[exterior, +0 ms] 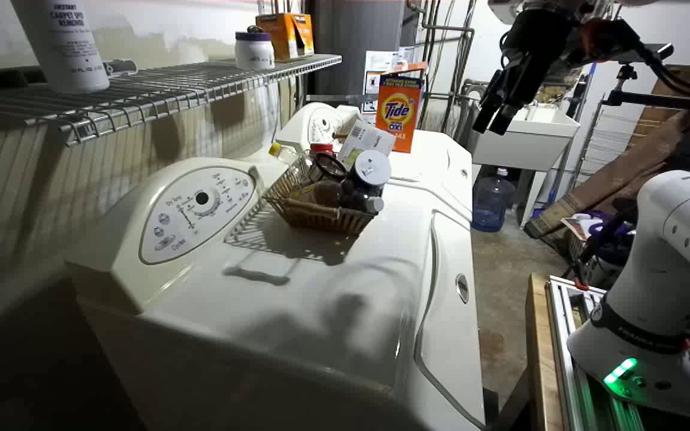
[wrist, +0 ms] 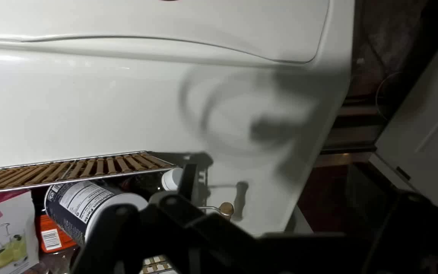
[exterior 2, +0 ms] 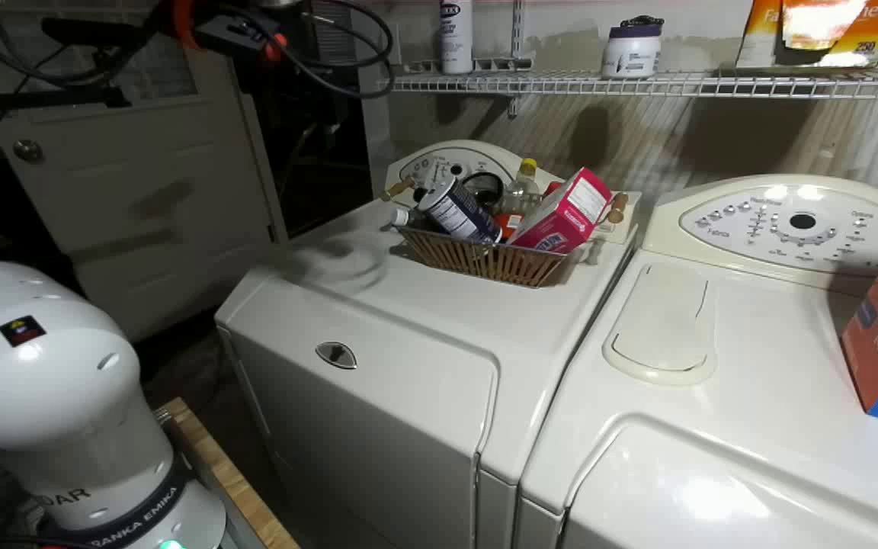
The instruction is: Open the lid on the washing machine
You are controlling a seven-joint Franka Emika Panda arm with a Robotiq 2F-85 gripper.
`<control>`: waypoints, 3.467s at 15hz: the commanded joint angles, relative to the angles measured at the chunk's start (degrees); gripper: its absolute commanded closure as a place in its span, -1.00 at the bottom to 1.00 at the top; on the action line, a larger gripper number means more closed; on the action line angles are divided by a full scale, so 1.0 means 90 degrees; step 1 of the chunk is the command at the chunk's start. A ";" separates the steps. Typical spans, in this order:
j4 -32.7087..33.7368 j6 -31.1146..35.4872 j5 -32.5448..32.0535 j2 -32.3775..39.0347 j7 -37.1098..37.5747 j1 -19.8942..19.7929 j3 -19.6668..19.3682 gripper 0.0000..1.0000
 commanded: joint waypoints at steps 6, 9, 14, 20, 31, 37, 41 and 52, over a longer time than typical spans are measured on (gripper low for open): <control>0.0016 -0.0024 0.0075 0.0016 -0.0070 -0.0118 0.0076 -1.00; 0.0102 0.0171 -0.0193 0.0186 -0.0244 -0.0361 -0.0141 -1.00; 0.0350 0.0490 -0.1081 0.0720 -0.0899 -0.1083 -0.0940 -1.00; 0.0669 0.2019 -0.1938 0.1914 -0.2371 -0.1186 -0.1653 -1.00; 0.0987 0.2391 -0.1915 0.2953 -0.2345 -0.1844 -0.1831 -1.00; 0.1975 0.2551 -0.0217 0.4458 -0.3043 -0.1703 -0.2718 -1.00; 0.2700 0.2468 0.1663 0.5587 -0.4472 -0.1571 -0.3301 -1.00; 0.3885 0.2339 0.2320 0.6946 -0.4963 -0.3402 -0.1991 -1.00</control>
